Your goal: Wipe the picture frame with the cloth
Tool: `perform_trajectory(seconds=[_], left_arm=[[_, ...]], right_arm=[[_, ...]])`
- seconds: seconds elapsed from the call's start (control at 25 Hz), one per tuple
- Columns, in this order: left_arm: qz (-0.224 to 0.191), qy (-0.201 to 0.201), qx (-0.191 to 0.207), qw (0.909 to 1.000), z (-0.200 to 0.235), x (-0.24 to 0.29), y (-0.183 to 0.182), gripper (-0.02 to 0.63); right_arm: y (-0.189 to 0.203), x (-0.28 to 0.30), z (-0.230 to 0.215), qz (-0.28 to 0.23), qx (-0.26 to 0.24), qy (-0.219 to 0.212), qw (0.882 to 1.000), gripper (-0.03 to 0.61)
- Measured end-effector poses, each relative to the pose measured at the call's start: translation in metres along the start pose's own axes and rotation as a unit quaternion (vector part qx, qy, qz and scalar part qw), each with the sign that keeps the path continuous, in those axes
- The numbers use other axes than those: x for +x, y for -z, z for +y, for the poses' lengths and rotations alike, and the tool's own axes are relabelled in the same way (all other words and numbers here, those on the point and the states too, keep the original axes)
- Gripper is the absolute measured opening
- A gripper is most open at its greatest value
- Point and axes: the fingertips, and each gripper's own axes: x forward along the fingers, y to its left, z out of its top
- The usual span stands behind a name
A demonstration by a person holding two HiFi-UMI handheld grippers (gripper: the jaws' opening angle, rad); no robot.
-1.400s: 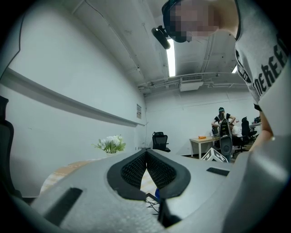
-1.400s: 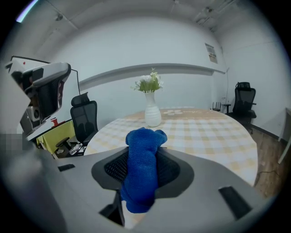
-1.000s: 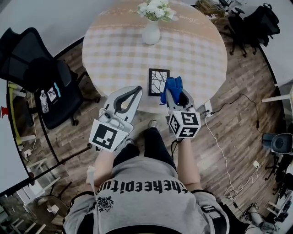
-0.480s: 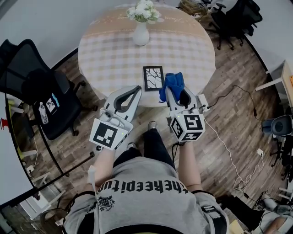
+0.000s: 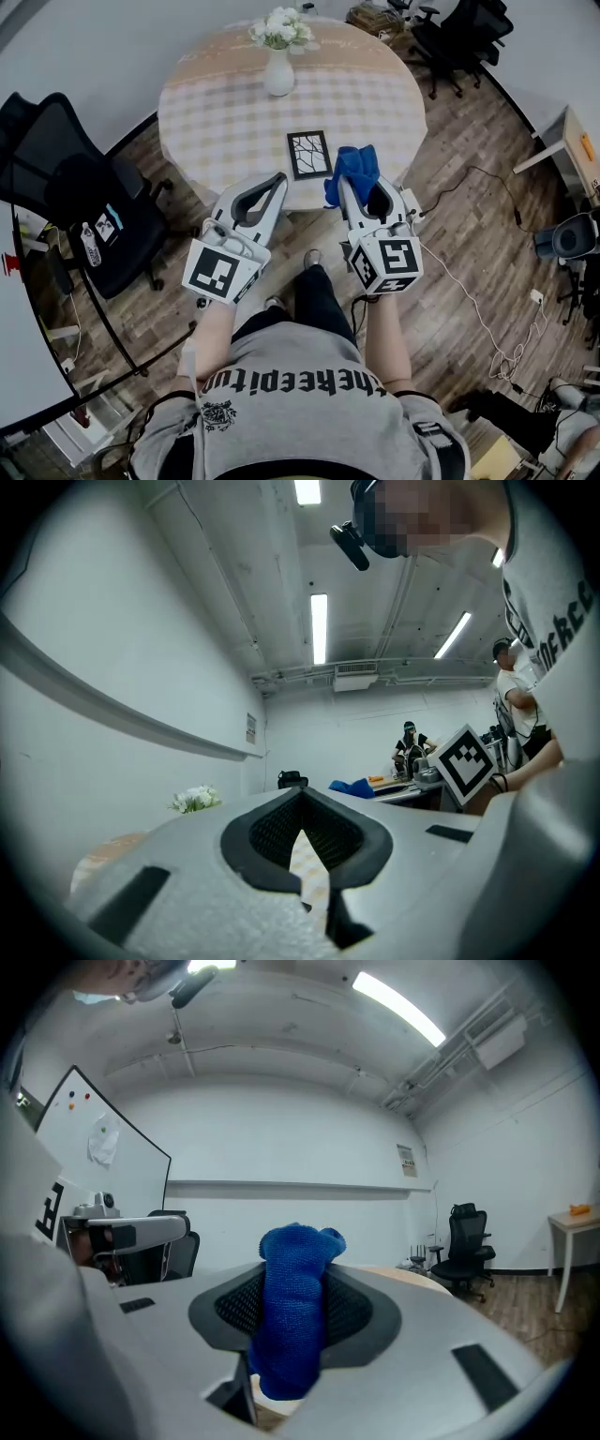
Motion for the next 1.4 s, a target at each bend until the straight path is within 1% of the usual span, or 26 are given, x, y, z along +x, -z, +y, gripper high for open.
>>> perform_trajectory(seconds=[0.2, 0.4, 0.76, 1.08, 1.4], left_arm=[[-0.007, 0.011, -0.005, 0.9999, -0.008, -0.015, -0.004, 0.015], [-0.008, 0.019, -0.006, 0.9998, -0.013, -0.026, -0.006, 0.015], [-0.015, 0.025, 0.003, 0.9996, -0.027, -0.025, -0.017, 0.015], [-0.016, 0.015, 0.007, 0.9997, -0.056, -0.028, -0.025, 0.015], [-0.015, -0.013, 0.012, 0.9997, -0.085, -0.043, -0.035, 0.015]], right_arm=[[-0.012, -0.020, 0.015, -0.021, -0.001, 0.007, 1.000, 0.149], [-0.016, -0.036, 0.024, -0.028, -0.003, 0.016, 0.999, 0.149], [-0.029, -0.056, 0.023, -0.045, -0.009, 0.018, 0.999, 0.149], [-0.034, -0.084, 0.020, -0.049, -0.017, 0.004, 0.999, 0.149], [-0.037, -0.114, 0.018, -0.052, -0.013, -0.021, 0.998, 0.149]])
